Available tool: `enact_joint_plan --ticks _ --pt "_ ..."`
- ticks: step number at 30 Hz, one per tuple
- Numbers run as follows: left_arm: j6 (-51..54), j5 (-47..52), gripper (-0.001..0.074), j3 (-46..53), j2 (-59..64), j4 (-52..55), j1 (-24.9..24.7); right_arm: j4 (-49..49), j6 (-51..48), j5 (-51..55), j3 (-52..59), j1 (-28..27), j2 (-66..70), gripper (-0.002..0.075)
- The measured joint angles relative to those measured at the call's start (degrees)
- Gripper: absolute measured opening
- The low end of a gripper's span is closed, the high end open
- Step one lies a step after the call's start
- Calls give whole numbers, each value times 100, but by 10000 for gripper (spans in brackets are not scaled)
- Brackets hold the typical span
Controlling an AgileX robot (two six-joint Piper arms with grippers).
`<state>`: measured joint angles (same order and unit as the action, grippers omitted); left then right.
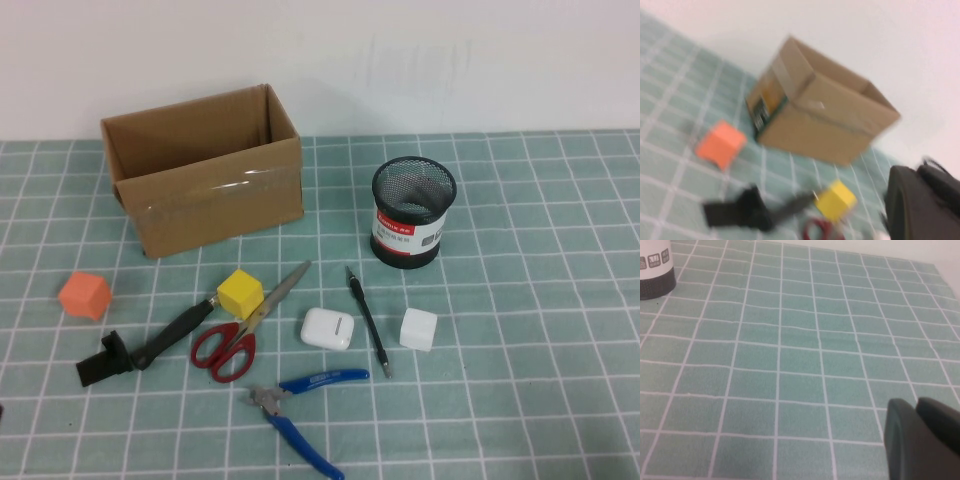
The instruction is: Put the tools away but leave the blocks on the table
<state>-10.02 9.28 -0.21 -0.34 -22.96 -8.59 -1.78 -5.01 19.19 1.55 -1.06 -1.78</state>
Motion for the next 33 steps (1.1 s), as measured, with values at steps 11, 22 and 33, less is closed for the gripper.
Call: enact_joint_plan --ticks 11,22,33 --pt "1124 3606 -4 -2985 3119 371 0 0 0 0 0 0 0 -6" --pt "3392 4718 -4 -5265 6849 450 -116 0 0 0 0 0 0 -6" --pt "3532 5739 -4 -7339 9566 1343 -1242 0 0 0 0 0 0 -6"
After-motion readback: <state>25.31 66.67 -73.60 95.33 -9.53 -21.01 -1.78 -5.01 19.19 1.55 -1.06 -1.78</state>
